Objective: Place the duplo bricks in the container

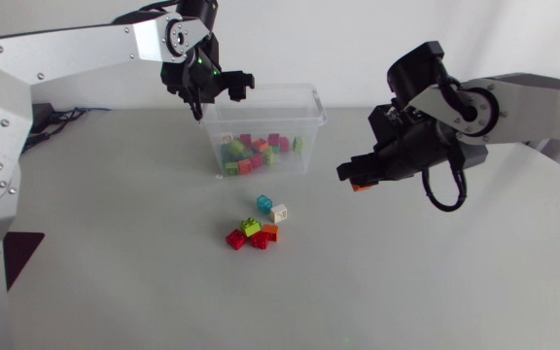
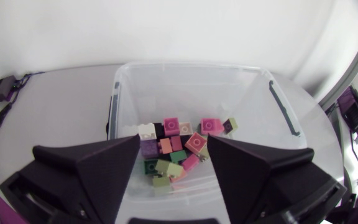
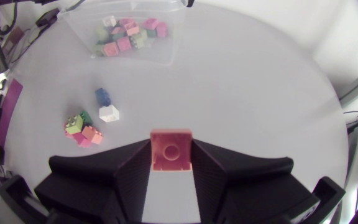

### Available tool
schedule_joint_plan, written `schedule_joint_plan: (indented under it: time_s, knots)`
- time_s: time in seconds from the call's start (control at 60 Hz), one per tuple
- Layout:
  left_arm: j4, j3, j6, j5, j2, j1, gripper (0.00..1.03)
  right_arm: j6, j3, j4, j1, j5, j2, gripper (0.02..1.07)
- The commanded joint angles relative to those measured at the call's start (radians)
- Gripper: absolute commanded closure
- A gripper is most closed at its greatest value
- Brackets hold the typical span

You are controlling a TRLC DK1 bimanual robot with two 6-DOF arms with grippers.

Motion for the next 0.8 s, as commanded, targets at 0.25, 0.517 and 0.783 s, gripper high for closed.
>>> schedule_joint_plan:
  time_s: [0.25, 0.517, 0.783]
  knots:
    - [-0.005, -0.187, 0.104, -0.009, -0.263, -0.020, 0.06, -0.022, 0.192, 0.046, 0.026, -0.007, 0.099, 0.87]
    - [0.075, -0.610, 0.272, 0.038, -0.559, -0.058, 0.06, -0.022, 0.278, 0.169, 0.040, -0.006, 0.197, 0.87]
    - [0.119, -0.849, 0.374, 0.094, -0.670, -0.092, 0.07, -0.033, 0.310, 0.283, 0.048, -0.003, 0.245, 0.87]
